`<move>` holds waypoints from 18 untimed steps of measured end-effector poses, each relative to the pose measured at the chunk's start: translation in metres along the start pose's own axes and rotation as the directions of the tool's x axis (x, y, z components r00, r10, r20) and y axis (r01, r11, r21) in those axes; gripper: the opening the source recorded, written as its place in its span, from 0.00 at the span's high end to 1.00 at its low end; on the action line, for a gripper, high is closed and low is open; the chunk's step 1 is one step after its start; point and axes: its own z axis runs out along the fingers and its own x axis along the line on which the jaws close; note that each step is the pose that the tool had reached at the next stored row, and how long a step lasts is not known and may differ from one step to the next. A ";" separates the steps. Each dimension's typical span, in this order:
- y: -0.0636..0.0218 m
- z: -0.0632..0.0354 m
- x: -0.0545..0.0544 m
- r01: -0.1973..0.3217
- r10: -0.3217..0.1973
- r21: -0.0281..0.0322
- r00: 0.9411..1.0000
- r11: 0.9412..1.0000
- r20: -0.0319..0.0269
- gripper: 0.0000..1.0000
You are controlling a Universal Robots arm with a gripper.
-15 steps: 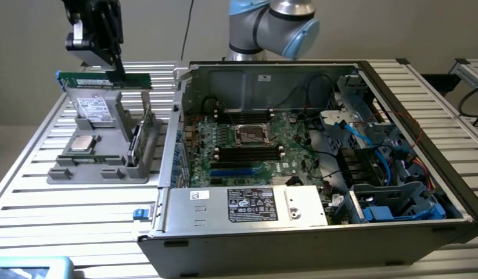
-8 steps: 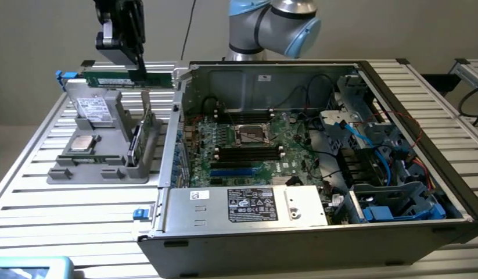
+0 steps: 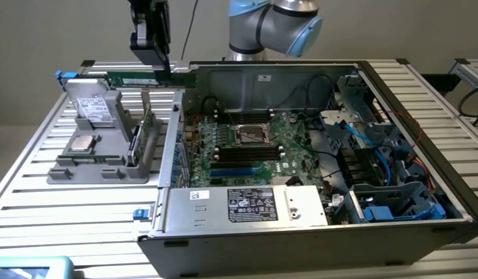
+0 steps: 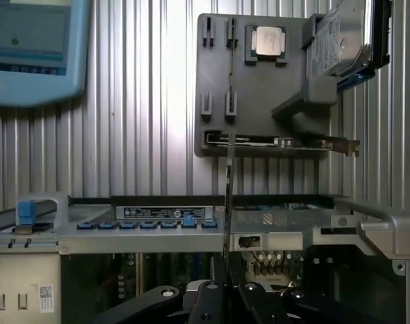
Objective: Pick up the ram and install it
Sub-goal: 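Pick up the ram and move it above insertion slot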
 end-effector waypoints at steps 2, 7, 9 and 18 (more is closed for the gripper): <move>-0.0091 0.0008 -0.001 0.000 0.000 0.000 1.000 1.000 0.000 0.87; -0.0317 0.0025 -0.003 0.000 0.000 0.000 1.000 1.000 0.000 0.87; -0.0407 0.0030 -0.004 0.000 0.000 0.000 1.000 1.000 0.000 0.87; -0.0818 0.0064 -0.005 0.000 0.000 0.000 1.000 1.000 0.000 0.87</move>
